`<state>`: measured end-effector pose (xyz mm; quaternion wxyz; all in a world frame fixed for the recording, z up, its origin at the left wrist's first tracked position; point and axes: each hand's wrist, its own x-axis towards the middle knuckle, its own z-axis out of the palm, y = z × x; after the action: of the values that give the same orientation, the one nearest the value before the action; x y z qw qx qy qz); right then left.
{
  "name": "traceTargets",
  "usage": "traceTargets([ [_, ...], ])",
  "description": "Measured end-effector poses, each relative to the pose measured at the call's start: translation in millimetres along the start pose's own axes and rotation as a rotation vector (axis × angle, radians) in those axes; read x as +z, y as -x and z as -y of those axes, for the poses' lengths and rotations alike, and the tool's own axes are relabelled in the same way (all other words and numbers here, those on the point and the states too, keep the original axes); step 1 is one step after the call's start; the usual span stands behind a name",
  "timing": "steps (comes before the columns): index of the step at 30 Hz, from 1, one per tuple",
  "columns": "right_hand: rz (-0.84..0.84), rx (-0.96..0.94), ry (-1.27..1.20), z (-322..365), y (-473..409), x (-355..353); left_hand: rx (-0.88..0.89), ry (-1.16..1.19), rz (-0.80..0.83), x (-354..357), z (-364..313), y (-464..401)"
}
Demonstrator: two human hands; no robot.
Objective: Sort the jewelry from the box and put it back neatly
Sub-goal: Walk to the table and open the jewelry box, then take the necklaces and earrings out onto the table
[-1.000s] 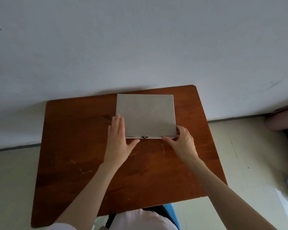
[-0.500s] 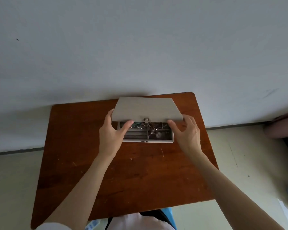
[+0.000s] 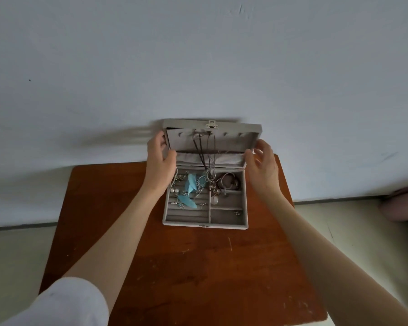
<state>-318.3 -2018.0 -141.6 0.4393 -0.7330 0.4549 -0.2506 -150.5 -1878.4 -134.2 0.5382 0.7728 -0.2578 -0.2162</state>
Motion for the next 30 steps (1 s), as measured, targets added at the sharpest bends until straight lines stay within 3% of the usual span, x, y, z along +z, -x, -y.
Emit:
traceTargets([
  [10, -0.024, -0.099, -0.065, -22.4, 0.5, 21.9, 0.171, 0.033, -0.107, 7.7, 26.5, 0.0],
  [23, -0.257, -0.363, -0.084, -65.7, -0.3, 58.3, 0.560, -0.011, -0.151, 19.4, 72.3, 0.0],
  [30, -0.266, -0.425, -0.031, -71.5, -3.7, 64.0, 0.556, 0.025, -0.141, 23.0, 77.5, 4.4],
])
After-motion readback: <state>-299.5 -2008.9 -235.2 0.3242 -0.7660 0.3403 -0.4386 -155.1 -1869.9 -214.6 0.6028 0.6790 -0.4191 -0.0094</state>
